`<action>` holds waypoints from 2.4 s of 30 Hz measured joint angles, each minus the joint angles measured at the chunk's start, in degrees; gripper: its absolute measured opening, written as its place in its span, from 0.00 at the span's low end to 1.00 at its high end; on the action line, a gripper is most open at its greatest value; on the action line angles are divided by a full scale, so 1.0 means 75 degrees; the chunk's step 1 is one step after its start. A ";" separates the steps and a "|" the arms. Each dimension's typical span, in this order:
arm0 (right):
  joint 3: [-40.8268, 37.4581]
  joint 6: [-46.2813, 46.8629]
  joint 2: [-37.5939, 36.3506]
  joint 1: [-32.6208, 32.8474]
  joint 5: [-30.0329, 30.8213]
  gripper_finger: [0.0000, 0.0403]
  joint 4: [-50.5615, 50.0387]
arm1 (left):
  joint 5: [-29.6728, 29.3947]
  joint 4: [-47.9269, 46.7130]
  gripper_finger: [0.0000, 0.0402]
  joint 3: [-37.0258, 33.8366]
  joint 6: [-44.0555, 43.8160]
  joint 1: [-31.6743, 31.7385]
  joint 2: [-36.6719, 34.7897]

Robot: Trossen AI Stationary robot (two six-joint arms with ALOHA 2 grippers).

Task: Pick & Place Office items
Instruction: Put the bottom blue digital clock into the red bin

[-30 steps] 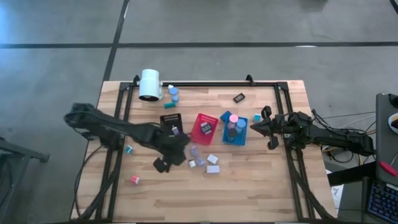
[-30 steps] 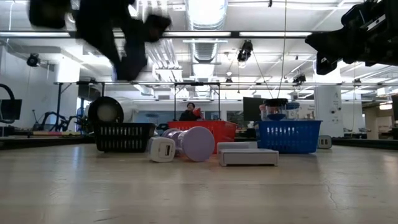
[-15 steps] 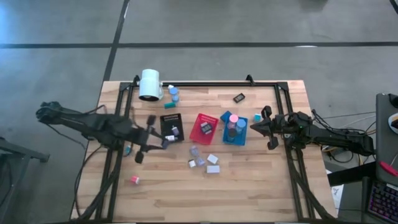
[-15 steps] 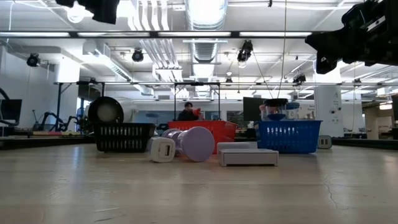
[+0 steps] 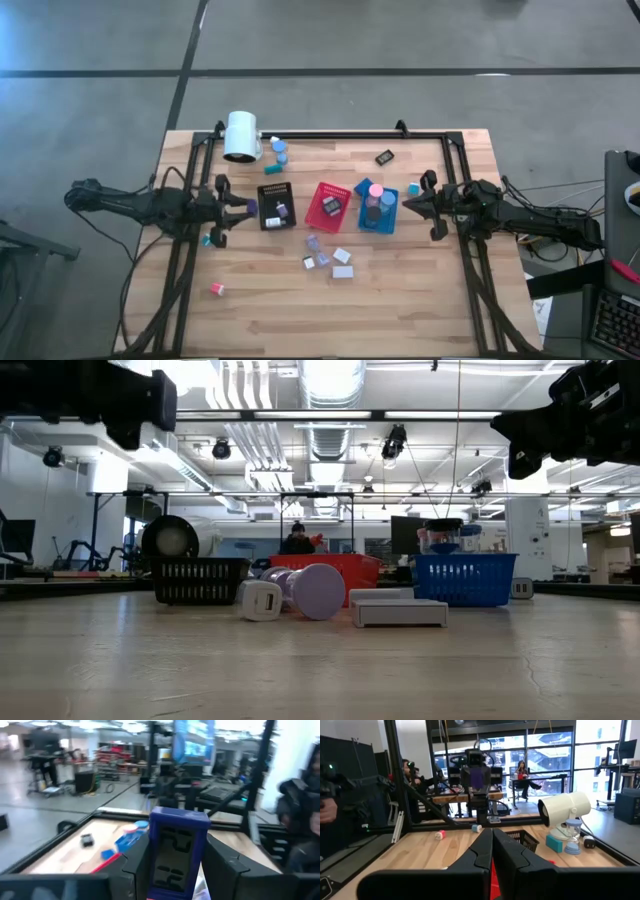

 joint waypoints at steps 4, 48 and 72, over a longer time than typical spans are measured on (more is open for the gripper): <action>0.0000 0.0010 0.0000 0.0000 0.0000 0.02 0.0002 | -0.0065 0.0209 0.35 -0.0556 0.0112 -0.0009 -0.0415; -0.0006 0.0044 0.0012 -0.0003 0.0672 0.02 -0.0051 | -0.1573 0.0720 0.35 0.0759 0.0199 -0.0001 0.0831; -0.0006 -0.0088 0.0009 -0.0002 0.0669 0.02 -0.0051 | 0.0225 -0.2509 0.35 0.6899 0.0457 0.1618 1.0413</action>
